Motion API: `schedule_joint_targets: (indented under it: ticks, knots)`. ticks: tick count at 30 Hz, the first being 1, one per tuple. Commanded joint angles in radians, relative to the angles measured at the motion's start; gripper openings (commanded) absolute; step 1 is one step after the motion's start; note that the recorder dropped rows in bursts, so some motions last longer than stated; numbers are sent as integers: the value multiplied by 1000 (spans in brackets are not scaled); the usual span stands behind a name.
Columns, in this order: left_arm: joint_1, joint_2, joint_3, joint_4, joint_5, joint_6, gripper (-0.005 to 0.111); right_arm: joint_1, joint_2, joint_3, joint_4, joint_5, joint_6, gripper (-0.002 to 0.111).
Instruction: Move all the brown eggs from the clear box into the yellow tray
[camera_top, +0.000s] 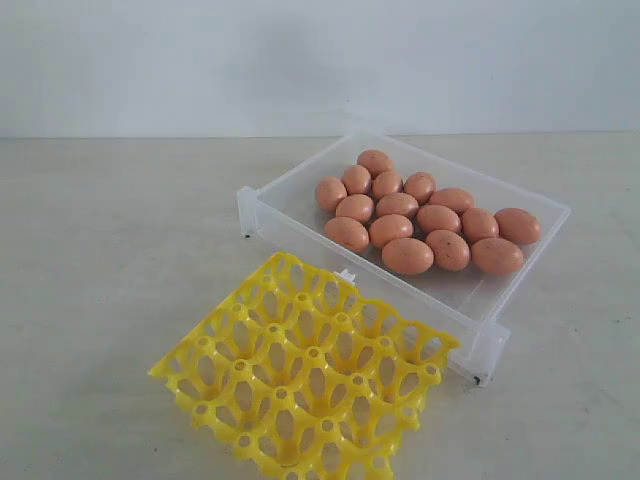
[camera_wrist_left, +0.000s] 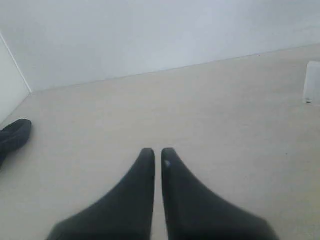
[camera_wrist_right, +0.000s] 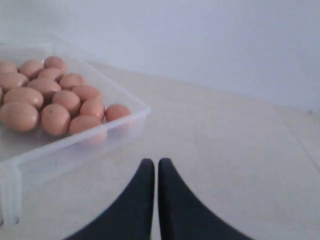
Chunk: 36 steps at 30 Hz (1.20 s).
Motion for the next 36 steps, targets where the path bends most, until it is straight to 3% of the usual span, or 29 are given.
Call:
schedule_joint_targets:
  ticks: [1, 9, 11, 15, 17, 20, 22, 25, 27, 29, 31, 36]
  knots:
    - [2, -3, 3, 1, 0, -8, 4, 2, -4, -2, -24, -206, -29, 0]
    - [2, -3, 3, 1, 0, -8, 4, 2, -4, -2, 75, -582, 364, 0]
    - [2, -3, 3, 1, 0, -8, 4, 2, -4, -2, 89, -644, 554, 0]
    - [2, -3, 3, 1, 0, -8, 4, 2, -4, -15, 67, -591, 973, 0]
    - [2, -3, 3, 1, 0, -8, 4, 2, -4, -30, 59, -597, 1069, 0]
    - [2, -3, 3, 1, 0, -8, 4, 2, -4, -39, 169, -650, 1026, 0]
    - [2, -3, 3, 1, 0, -8, 4, 2, -4, -47, 394, -782, 954, 0]
    - [2, -3, 3, 1, 0, -8, 4, 2, 152, -208, 778, -1135, 667, 0]
    - [2, -3, 3, 1, 0, -8, 4, 2, 332, -394, 775, -1201, 423, 0]
    - [1, -3, 3, 1, 0, -8, 4, 2, 562, -628, 646, -1103, 104, 0]
    - [1, -3, 3, 1, 0, -8, 4, 2, 757, -823, 453, -907, -45, 0]
    - [1, -3, 3, 1, 0, -8, 4, 25, 1138, -1218, -113, -256, 81, 0]
